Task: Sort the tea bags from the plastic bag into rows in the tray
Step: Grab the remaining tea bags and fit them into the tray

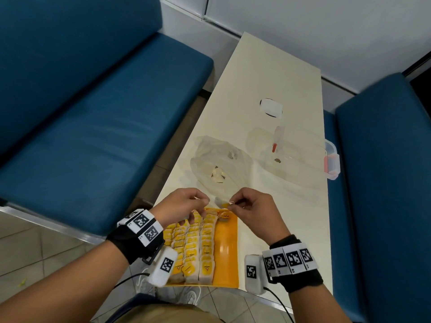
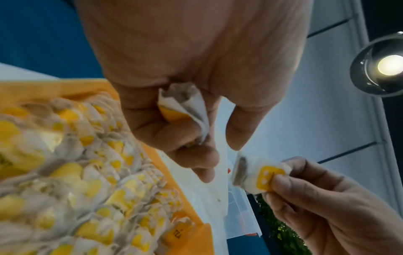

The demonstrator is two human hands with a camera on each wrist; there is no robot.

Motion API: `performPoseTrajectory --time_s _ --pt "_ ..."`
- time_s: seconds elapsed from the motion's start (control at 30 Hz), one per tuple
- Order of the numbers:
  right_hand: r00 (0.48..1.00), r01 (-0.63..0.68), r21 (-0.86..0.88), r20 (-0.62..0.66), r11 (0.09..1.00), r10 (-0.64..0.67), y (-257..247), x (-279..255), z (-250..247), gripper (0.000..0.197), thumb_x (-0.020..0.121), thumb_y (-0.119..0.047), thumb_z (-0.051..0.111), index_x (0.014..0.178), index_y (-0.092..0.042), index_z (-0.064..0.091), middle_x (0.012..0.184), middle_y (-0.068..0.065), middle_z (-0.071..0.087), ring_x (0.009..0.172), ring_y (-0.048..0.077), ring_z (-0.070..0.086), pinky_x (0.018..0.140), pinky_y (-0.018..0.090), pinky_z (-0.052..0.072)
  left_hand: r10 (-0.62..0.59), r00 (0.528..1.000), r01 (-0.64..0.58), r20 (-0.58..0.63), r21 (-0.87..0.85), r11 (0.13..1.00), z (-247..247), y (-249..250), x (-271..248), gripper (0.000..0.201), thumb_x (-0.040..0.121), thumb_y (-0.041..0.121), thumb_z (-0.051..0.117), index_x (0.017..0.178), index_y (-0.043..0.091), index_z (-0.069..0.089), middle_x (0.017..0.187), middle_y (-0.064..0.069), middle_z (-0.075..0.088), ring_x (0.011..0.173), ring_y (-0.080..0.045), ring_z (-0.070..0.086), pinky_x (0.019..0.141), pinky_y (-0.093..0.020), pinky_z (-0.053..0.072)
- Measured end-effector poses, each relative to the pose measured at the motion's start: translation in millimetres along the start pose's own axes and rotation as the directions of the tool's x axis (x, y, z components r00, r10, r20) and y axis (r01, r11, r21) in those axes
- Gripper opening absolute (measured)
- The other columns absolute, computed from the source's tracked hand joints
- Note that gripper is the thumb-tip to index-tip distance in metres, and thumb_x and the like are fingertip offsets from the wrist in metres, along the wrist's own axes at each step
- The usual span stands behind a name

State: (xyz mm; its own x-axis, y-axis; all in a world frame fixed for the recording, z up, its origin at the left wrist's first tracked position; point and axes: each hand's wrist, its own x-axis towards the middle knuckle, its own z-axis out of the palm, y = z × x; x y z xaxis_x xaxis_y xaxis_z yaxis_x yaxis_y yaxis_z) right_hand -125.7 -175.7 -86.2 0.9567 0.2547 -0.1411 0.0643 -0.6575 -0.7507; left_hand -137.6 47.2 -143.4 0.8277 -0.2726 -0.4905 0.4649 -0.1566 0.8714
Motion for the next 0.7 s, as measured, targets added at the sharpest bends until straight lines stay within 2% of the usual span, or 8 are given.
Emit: performPoseTrajectory --time_s 0.1,0.17,0.3,0.43,0.53,0.6,0.7 --pt "0.998 -0.031 -0.178 0.057 0.983 0.042 8.5 0.1 -1.5 0.012 0.086 -0.006 0.070 0.089 -0.018 0.073 0.081 -0.010 0.066 0.074 0.000 0.060 0.069 0.010 0.045 0.029 0.997 -0.023 -0.065 0.088 0.996 -1.8 -3.5 -0.5 0.012 0.099 0.028 0.062 0.107 0.023 0.069 0.085 -0.004 0.077 0.057 -0.018 0.059 0.047 -0.025 0.040" --pt "0.993 -0.029 -0.281 0.104 0.959 0.060 12.9 -1.3 0.1 0.014 0.089 -0.006 0.065 0.094 -0.015 0.074 0.091 -0.004 0.068 0.082 0.007 0.061 0.075 0.017 0.048 0.031 0.995 -0.017 -0.097 0.138 0.990 -2.9 -5.8 0.2 0.012 0.098 0.029 0.062 0.108 0.024 0.068 0.083 -0.003 0.077 0.055 -0.016 0.060 0.046 -0.024 0.042" --pt "0.973 0.012 -0.426 0.213 0.905 0.087 18.5 -6.5 8.8 0.014 0.088 -0.009 0.063 0.091 -0.015 0.074 0.095 -0.001 0.070 0.081 0.011 0.060 0.073 0.025 0.050 0.022 0.995 -0.001 -0.099 0.202 0.979 -2.8 -11.9 1.4 0.017 0.098 0.031 0.062 0.112 0.023 0.067 0.083 -0.003 0.077 0.054 -0.013 0.062 0.046 -0.020 0.043" --pt "0.933 -0.016 -0.513 0.302 0.858 0.198 28.0 -7.0 21.5 0.010 0.087 -0.020 0.066 0.092 -0.023 0.074 0.097 -0.004 0.071 0.084 0.012 0.062 0.071 0.026 0.050 -0.003 0.995 0.027 -0.102 0.232 0.972 -1.8 -17.8 3.9 0.020 0.098 0.034 0.062 0.115 0.024 0.066 0.084 -0.001 0.077 0.055 -0.011 0.063 0.054 -0.029 0.048" --pt "0.932 -0.030 -0.545 0.286 0.838 0.220 35.6 -4.8 30.9 0.008 0.086 -0.025 0.067 0.092 -0.022 0.072 0.101 -0.005 0.066 0.089 0.016 0.062 0.068 0.027 0.044 -0.015 0.995 0.039 -0.098 0.247 0.968 -1.7 -22.8 5.8 0.024 0.098 0.035 0.062 0.118 0.023 0.066 0.085 0.000 0.076 0.055 -0.011 0.063 0.057 -0.028 0.049" --pt "0.955 -0.012 -0.568 0.237 0.823 0.177 43.2 -5.2 36.9 0.011 0.088 -0.029 0.067 0.093 -0.021 0.071 0.104 -0.006 0.056 0.088 0.017 0.060 0.067 0.027 0.042 -0.021 0.995 0.046 -0.097 0.261 0.964 -1.9 -24.9 6.3 0.027 0.098 0.036 0.062 0.122 0.023 0.064 0.087 0.000 0.076 0.055 -0.011 0.063 0.055 -0.023 0.048" --pt "0.988 -0.010 -0.577 0.122 0.817 0.098 54.9 -6.5 44.8 0.013 0.092 -0.029 0.063 0.097 -0.021 0.072 0.108 -0.006 0.047 0.087 0.016 0.056 0.068 0.026 0.046 -0.024 0.996 0.049 -0.090 0.290 0.956 -2.4 -26.0 5.8 0.032 0.099 0.036 0.061 0.127 0.021 0.063 0.089 0.000 0.076 0.057 -0.011 0.063 0.054 -0.019 0.047"
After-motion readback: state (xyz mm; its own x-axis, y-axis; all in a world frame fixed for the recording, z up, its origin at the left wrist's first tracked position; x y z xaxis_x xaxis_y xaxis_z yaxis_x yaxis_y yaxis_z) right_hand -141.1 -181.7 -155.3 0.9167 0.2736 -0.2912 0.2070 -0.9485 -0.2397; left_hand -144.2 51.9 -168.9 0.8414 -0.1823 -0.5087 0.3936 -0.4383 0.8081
